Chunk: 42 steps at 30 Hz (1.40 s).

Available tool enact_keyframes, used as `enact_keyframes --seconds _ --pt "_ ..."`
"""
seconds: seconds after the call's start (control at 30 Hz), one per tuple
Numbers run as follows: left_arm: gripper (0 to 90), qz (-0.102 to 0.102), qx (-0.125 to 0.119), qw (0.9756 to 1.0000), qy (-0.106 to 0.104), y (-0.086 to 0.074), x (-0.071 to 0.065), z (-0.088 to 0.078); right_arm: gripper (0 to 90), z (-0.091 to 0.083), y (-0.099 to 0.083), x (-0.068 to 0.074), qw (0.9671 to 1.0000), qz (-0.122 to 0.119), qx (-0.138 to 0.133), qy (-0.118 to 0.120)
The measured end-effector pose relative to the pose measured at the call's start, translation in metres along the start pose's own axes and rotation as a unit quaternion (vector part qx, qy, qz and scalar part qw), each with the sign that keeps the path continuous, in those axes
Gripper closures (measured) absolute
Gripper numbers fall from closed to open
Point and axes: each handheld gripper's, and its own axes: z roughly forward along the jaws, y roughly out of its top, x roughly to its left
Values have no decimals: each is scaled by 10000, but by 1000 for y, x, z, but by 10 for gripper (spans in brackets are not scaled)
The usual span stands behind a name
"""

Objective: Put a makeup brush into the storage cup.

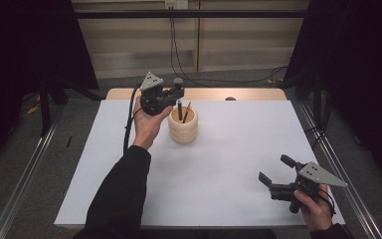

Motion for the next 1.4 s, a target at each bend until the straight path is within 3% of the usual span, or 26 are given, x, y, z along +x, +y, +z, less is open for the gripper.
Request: enact_keyframes --seconds 0.23,0.37,0.47,1.4 --pt "775 110 108 9999 14 -7 -4 5 8 0 0 -1 10000 -45 2 74" --pt "775 48 76 10000 -11 -13 -2 8 10 0 0 0 10000 -23 15 92" --pt "775 160 217 9996 26 -17 -2 8 9 0 0 0 10000 -24 -16 51" --pt "736 -80 235 9996 117 -34 3 12 0 0 0 0 10000 -20 -3 39"
